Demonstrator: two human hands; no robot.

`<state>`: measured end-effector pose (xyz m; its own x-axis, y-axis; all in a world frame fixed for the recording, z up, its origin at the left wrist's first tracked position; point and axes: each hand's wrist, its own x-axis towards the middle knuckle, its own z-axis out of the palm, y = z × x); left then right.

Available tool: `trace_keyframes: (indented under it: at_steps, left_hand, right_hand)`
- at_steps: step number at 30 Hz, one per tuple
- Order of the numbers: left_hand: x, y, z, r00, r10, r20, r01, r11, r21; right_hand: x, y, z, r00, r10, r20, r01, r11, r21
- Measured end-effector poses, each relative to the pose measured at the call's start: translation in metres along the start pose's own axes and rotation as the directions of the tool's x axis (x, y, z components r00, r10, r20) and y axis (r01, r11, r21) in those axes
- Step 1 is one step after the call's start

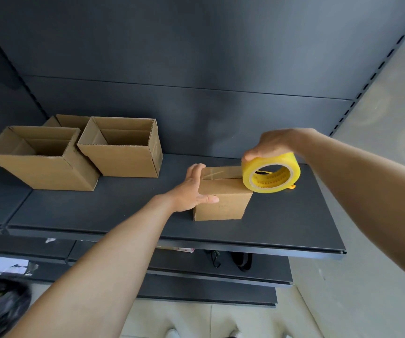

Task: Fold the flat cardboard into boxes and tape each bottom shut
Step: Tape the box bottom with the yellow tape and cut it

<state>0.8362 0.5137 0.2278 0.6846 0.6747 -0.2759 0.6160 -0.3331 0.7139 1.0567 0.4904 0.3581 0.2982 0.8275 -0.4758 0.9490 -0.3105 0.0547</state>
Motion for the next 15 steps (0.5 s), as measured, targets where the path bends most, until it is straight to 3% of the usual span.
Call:
trace_keyframes:
  at_steps: [7,15]
  left_hand:
    - [-0.001,0.002,0.002,1.0,-0.027,-0.011,0.027,1.0,0.005]
    - [-0.003,0.008,0.003,0.998,-0.055,-0.02,0.055,0.998,-0.022]
  right_hand:
    - [0.003,0.021,0.006,0.998,0.062,-0.001,-0.062,0.995,-0.081]
    - [0.025,0.034,0.039,0.992,0.078,0.096,-0.079,0.997,0.012]
